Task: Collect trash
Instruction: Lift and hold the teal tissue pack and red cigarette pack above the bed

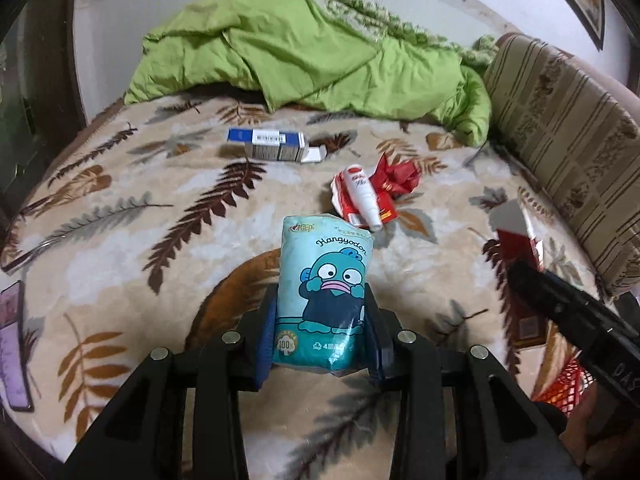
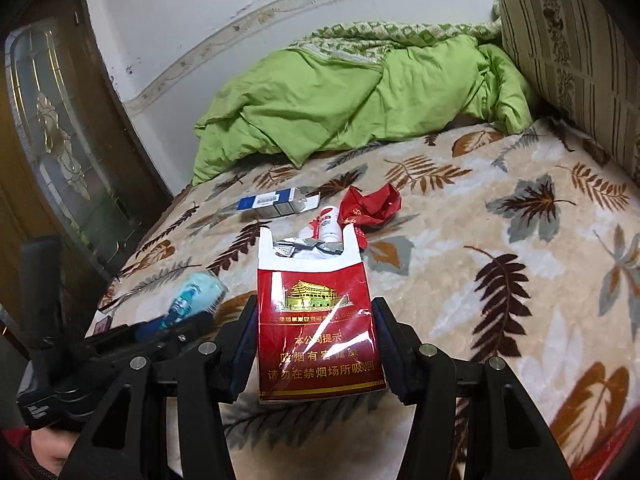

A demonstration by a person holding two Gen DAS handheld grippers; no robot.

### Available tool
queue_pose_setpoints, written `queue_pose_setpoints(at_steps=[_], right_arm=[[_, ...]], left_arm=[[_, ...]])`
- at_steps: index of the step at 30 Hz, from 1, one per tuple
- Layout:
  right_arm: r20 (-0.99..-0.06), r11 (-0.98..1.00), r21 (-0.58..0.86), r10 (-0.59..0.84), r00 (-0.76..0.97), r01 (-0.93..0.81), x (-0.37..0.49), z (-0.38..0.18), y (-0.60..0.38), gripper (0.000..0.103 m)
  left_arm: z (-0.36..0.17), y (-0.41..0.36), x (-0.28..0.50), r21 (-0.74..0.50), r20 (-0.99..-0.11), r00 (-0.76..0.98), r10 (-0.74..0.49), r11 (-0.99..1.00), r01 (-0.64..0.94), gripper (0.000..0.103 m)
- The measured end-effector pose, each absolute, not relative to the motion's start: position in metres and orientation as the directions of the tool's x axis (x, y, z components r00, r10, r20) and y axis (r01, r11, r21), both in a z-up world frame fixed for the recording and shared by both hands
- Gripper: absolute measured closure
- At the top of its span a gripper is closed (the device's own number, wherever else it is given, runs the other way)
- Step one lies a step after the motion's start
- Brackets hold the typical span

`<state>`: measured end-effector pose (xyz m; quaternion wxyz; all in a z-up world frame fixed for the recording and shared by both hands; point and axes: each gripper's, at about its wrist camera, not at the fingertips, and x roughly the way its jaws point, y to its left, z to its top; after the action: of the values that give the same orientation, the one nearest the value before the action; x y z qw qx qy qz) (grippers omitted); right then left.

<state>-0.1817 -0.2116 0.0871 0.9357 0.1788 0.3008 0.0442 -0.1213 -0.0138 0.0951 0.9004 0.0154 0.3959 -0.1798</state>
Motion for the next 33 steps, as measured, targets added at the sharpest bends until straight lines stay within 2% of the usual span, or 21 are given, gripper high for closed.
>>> queue_pose_setpoints(at_steps=[3,15,20,25,33], right_arm=[[-0.534,0.934,0.356,0.181,0.826,0.026,-0.199,0.1,-0.212,0.045],[-0.385,0.93,0.368,0.148,0.911,0.005,-0.277,0.174,-0.216,0.045],[-0.345,0.93,0.368,0.134,0.929,0.002,-0.291,0.191,-0.213,0.045],[-0.353,0.934,0.357,0.124,0.927,0.011,-0.289,0.19,-0.209,0.045],[-0.43,0.931,0.365,0.144,0.891,0.025,-0.251,0.161,-0.202,0.045]], left_arm=[[0.113,-0.014,-0.137,-0.111,-0.693,0.646,-0.32,0.933,0.342,0.067],[0.194,-0.025,-0.212,-0.1,-0.56,0.717,-0.415,0.893,0.438,0.067],[0.208,-0.025,-0.223,-0.095,-0.531,0.732,-0.426,0.889,0.448,0.067],[0.204,-0.025,-0.223,-0.091,-0.538,0.731,-0.42,0.891,0.445,0.067],[0.168,-0.008,-0.188,-0.113,-0.593,0.713,-0.375,0.915,0.388,0.067]])
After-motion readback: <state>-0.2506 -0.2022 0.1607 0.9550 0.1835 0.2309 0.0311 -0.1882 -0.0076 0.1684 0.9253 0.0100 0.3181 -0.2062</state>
